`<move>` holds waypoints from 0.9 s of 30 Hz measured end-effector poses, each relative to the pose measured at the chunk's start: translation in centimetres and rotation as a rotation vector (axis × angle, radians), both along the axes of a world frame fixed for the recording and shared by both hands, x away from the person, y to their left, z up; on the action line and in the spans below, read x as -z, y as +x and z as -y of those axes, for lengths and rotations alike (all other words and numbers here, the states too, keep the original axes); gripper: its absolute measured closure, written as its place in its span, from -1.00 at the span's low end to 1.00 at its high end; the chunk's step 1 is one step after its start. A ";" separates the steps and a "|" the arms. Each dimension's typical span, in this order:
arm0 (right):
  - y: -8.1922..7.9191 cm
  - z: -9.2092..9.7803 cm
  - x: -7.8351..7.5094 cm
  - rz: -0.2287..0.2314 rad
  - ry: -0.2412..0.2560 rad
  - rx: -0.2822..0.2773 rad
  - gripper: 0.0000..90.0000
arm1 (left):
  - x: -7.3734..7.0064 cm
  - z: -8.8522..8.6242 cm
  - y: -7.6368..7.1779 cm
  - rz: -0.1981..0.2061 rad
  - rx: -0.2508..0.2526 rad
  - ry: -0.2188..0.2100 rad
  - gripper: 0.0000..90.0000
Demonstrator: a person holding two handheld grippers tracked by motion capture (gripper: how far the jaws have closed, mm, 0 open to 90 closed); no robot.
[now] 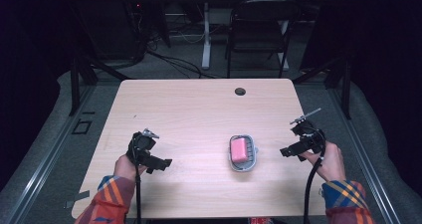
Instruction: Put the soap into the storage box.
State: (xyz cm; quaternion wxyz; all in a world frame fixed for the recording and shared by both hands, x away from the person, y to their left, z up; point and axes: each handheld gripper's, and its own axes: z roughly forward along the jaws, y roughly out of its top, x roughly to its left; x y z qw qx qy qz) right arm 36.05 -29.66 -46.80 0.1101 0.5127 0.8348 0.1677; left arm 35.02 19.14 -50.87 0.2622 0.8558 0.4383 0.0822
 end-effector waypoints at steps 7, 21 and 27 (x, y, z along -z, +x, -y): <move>-1.5 1.6 1.8 0.002 0.000 0.013 -0.98 | 0.0 0.0 0.0 -0.001 0.004 0.000 -1.00; -2.6 1.8 5.7 -0.080 -0.088 -0.003 -0.99 | -0.1 0.2 -0.1 0.008 0.006 -0.002 -1.00; -2.6 2.0 5.6 -0.092 -0.102 -0.014 -0.99 | -0.1 0.1 0.0 0.007 0.007 -0.004 -1.00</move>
